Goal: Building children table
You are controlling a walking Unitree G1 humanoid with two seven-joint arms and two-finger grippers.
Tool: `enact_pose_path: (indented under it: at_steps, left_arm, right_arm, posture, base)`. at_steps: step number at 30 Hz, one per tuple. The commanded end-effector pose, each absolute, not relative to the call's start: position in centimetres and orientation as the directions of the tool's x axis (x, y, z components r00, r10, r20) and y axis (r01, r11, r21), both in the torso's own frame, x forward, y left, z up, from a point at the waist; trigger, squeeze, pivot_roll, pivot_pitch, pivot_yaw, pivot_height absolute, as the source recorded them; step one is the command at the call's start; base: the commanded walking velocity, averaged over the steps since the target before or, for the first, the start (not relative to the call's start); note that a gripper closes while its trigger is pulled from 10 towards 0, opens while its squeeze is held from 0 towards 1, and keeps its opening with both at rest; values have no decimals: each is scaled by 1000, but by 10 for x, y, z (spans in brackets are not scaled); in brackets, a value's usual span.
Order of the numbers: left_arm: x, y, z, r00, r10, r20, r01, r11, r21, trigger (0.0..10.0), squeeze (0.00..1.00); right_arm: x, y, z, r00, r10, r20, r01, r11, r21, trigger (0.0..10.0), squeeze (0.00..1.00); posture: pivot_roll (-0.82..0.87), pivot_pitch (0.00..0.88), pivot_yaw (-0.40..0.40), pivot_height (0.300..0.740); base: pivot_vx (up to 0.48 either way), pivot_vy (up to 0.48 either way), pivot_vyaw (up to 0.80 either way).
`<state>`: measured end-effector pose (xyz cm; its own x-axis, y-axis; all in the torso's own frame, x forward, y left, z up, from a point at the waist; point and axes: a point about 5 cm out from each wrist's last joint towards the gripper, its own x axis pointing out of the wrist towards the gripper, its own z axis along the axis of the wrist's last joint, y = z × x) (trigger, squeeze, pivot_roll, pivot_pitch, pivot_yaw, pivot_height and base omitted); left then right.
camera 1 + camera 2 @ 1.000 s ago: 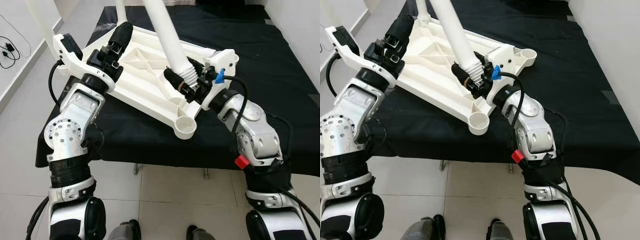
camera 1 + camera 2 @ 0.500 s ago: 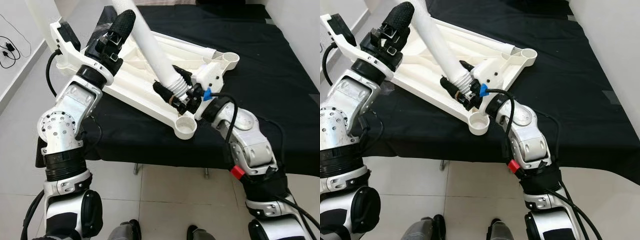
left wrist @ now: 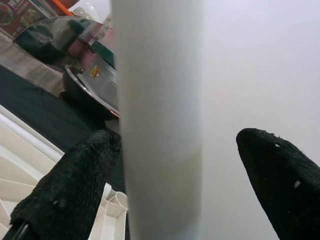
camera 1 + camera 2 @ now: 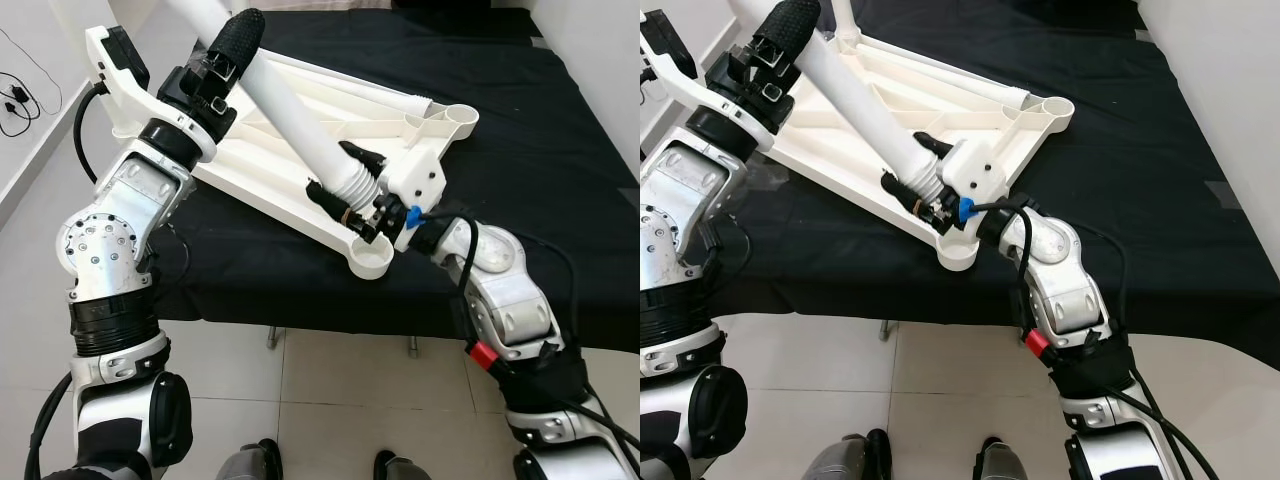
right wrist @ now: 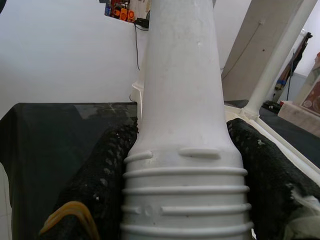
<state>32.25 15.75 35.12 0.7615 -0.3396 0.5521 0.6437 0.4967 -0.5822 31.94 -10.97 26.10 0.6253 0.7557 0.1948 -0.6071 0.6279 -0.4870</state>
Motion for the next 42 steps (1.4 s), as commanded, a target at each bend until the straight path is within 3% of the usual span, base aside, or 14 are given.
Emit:
enact_pose_path:
  at_steps: [1, 3, 4, 6, 7, 9, 23, 24, 25, 26, 29, 33, 37, 42]
  left_arm:
    - [317, 158, 360, 735, -355, 577, 671, 498, -549, 10000, 0]
    - [316, 159, 361, 732, -358, 579, 674, 501, -543, 10000, 0]
    - [316, 159, 362, 730, -359, 581, 676, 500, -541, 8235, 0]
    - [315, 160, 362, 729, -360, 583, 678, 499, -539, 8235, 0]
    - [315, 160, 363, 725, -358, 588, 681, 498, -537, 471, 0]
    - [315, 160, 363, 723, -357, 592, 683, 496, -535, 0, 0]
    - [314, 159, 363, 715, -369, 594, 694, 479, -537, 0, 0]
    - [313, 158, 364, 708, -380, 595, 701, 479, -529, 0, 0]
    - [312, 157, 364, 699, -397, 595, 711, 477, -516, 0, 0]
    - [311, 156, 364, 685, -426, 592, 724, 489, -486, 0, 0]
    - [308, 153, 365, 654, -481, 583, 751, 503, -428, 0, 0]
    - [296, 141, 362, 512, -704, 492, 840, 530, -116, 0, 0]
    - [286, 130, 351, 391, -861, 326, 882, 451, 133, 0, 0]
    - [285, 126, 344, 335, -912, 238, 898, 385, 211, 0, 0]
  right_arm:
    - [313, -103, 259, 585, 788, 193, -621, 588, -519, 0, 0]
    - [310, -102, 256, 562, 810, 171, -636, 554, -537, 0, 0]
    - [309, -102, 255, 553, 817, 165, -641, 543, -543, 0, 0]
    - [309, -102, 255, 548, 820, 162, -643, 537, -546, 0, 0]
    - [308, -102, 255, 544, 824, 161, -646, 533, -547, 0, 0]
    - [308, -102, 254, 541, 826, 160, -648, 530, -547, 0, 0]
    - [307, -101, 254, 524, 837, 154, -659, 513, -550, 0, 0]
    - [307, -101, 252, 523, 841, 135, -670, 504, -545, 2627, 0]
    - [307, -101, 249, 526, 844, 110, -691, 499, -523, 10000, 0]
    - [307, -101, 248, 521, 848, 95, -713, 493, -499, 10000, 1000]
    - [305, -102, 247, 507, 858, 86, -743, 485, -461, 10000, 1000]
    - [288, -112, 249, 354, 935, 31, -883, 345, -316, 10000, 1000]
    - [278, -124, 250, 254, 967, -23, -944, 243, -221, 10000, 1000]
    - [276, -128, 253, 227, 973, -37, -960, 216, -180, 10000, 1000]
  posture:
    - [-6, 212, 69, 740]
    - [-6, 212, 69, 740]
    - [-6, 211, 69, 740]
    - [-6, 211, 69, 740]
    - [-6, 212, 69, 740]
    - [-6, 212, 69, 740]
    - [-9, 208, 68, 740]
    - [-10, 206, 67, 740]
    - [-9, 206, 67, 740]
    - [-11, 206, 64, 740]
    - [-12, 207, 62, 740]
    - [-17, 209, 60, 740]
    - [-22, 209, 62, 740]
    - [-28, 213, 66, 740]
  base:
    - [0, 0, 0]
    - [0, 0, 0]
    - [0, 0, 0]
    - [0, 0, 0]
    - [0, 0, 0]
    - [0, 0, 0]
    - [0, 0, 0]
    - [0, 0, 0]
    - [0, 0, 0]
    - [0, 0, 0]
    - [0, 0, 0]
    - [0, 0, 0]
    - [0, 0, 0]
    - [0, 0, 0]
